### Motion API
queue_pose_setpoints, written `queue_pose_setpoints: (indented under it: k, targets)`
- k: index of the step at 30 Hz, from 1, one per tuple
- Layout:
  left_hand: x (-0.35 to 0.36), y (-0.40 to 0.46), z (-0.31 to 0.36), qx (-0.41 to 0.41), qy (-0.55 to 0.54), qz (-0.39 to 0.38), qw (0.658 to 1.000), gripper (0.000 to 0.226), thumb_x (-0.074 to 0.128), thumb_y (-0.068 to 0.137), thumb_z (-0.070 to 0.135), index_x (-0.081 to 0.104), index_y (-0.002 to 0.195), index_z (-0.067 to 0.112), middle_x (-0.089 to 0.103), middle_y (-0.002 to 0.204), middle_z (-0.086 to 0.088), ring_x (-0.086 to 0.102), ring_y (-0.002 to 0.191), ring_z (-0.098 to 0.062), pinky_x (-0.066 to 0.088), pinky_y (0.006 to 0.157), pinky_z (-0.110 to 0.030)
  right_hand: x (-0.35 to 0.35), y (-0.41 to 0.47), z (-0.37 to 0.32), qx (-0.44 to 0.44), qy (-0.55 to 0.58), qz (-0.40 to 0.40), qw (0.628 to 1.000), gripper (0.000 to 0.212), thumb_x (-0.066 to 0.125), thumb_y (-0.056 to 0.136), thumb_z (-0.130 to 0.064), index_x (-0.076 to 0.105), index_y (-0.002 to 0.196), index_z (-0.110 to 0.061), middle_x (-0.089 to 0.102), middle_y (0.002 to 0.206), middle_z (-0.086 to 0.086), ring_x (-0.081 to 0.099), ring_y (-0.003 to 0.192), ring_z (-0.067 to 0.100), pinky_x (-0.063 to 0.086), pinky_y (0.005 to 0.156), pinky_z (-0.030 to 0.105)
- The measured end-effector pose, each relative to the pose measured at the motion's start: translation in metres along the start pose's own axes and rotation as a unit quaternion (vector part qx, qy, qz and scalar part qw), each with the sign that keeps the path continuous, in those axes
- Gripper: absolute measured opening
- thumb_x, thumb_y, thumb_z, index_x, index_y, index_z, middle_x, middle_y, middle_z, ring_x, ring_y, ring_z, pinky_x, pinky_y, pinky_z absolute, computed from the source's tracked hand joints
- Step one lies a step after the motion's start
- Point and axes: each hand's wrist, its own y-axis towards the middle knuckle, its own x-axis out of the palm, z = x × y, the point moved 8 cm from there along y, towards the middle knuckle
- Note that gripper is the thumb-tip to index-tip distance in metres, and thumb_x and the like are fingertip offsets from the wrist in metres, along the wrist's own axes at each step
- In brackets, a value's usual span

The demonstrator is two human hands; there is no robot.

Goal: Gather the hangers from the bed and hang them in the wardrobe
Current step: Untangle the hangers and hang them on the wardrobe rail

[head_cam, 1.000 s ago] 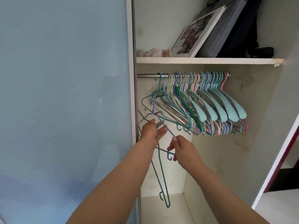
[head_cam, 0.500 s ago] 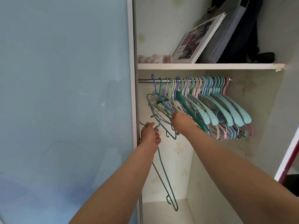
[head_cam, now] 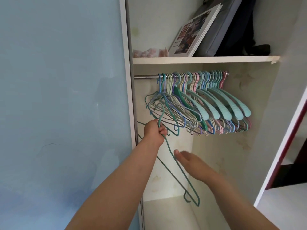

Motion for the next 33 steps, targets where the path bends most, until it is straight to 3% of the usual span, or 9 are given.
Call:
queue_pose_setpoints:
  k: [4,9,11,14,18,22,24,26,33]
  targets:
    - [0.016,-0.001,0.007,-0.002,-0.053,-0.034,0.998,0.028,0.033,0.096,0.012,0.033,0.069,0.013,0.027,0.061,-0.001,0.026,0.031,-0.009,0.018,0.033,-0.014,0.036,-0.022,0.023,0.034,0.173,-0.222,0.959,0.045,0.060,0.089,-0.047,0.049,0.124,-0.021,0.065,0.116,0.004,0.071,0.091,0.021,0.054,0.077,0.033]
    - [0.028,-0.012,0.011,0.003,-0.022,-0.053,0.998,0.029,0.043,0.099,0.045,0.045,0.095,0.016,0.047,0.076,-0.005,0.043,0.056,-0.014,0.039,0.054,-0.025,0.008,-0.016,0.018,0.019,0.270,-0.113,0.956,0.042,0.048,0.094,-0.046,0.058,0.114,-0.012,0.065,0.078,0.005,0.056,0.059,0.017,0.053,0.063,0.035]
    - [0.028,-0.015,0.008,0.023,0.091,-0.044,0.995,0.037,0.038,0.099,0.049,0.049,0.115,0.017,0.059,0.103,-0.008,0.058,0.083,-0.021,0.049,0.079,-0.031,-0.004,-0.009,0.006,0.021,0.284,-0.064,0.956,0.050,0.041,0.093,-0.055,0.061,0.108,-0.012,0.060,0.070,0.005,0.053,0.056,0.017,0.053,0.059,0.033]
    - [0.018,-0.020,0.010,0.120,0.327,0.002,0.937,0.046,0.037,0.102,0.040,0.043,0.137,0.011,0.049,0.139,-0.007,0.049,0.124,-0.025,0.039,0.104,-0.034,-0.019,0.009,-0.021,0.033,0.316,-0.013,0.948,0.056,0.036,0.097,-0.055,0.061,0.106,-0.006,0.058,0.069,0.009,0.050,0.053,0.020,0.053,0.056,0.034]
    - [0.006,-0.033,0.027,0.249,0.458,0.062,0.851,0.041,0.045,0.098,0.028,0.043,0.138,0.019,0.045,0.140,-0.004,0.045,0.128,-0.024,0.037,0.105,-0.035,-0.033,0.047,-0.061,0.069,0.376,-0.017,0.924,0.054,0.036,0.098,-0.053,0.057,0.101,-0.004,0.056,0.070,0.010,0.050,0.053,0.021,0.054,0.063,0.038]
    - [0.002,-0.036,0.024,0.260,0.508,0.065,0.818,0.040,0.049,0.096,0.031,0.047,0.133,0.018,0.051,0.134,-0.004,0.046,0.125,-0.025,0.039,0.104,-0.039,-0.044,0.087,-0.093,0.072,0.341,-0.031,0.937,0.056,0.037,0.095,-0.059,0.051,0.105,-0.006,0.052,0.082,0.010,0.048,0.060,0.020,0.050,0.054,0.031]
    - [-0.003,-0.035,0.020,0.246,0.533,0.075,0.806,0.040,0.049,0.095,0.033,0.047,0.132,0.017,0.053,0.133,-0.004,0.044,0.125,-0.026,0.038,0.103,-0.036,-0.048,0.102,-0.103,0.070,0.312,-0.029,0.947,0.055,0.036,0.095,-0.059,0.048,0.111,-0.008,0.052,0.087,0.010,0.046,0.063,0.019,0.053,0.063,0.035]
    - [-0.009,-0.032,0.019,0.232,0.543,0.086,0.802,0.038,0.047,0.095,0.032,0.046,0.131,0.017,0.054,0.132,-0.004,0.042,0.125,-0.026,0.037,0.102,-0.033,-0.048,0.114,-0.106,0.076,0.300,-0.033,0.950,0.053,0.035,0.095,-0.059,0.048,0.109,-0.010,0.052,0.086,0.009,0.045,0.065,0.018,0.055,0.077,0.041]
    - [-0.021,-0.031,0.020,0.190,0.490,0.092,0.846,0.036,0.045,0.096,0.027,0.041,0.131,0.018,0.052,0.130,-0.002,0.043,0.123,-0.023,0.040,0.096,-0.032,-0.023,0.119,-0.057,0.165,0.272,0.001,0.948,0.050,0.037,0.094,-0.057,0.049,0.107,-0.010,0.053,0.081,0.008,0.046,0.059,0.019,0.049,0.072,0.039]
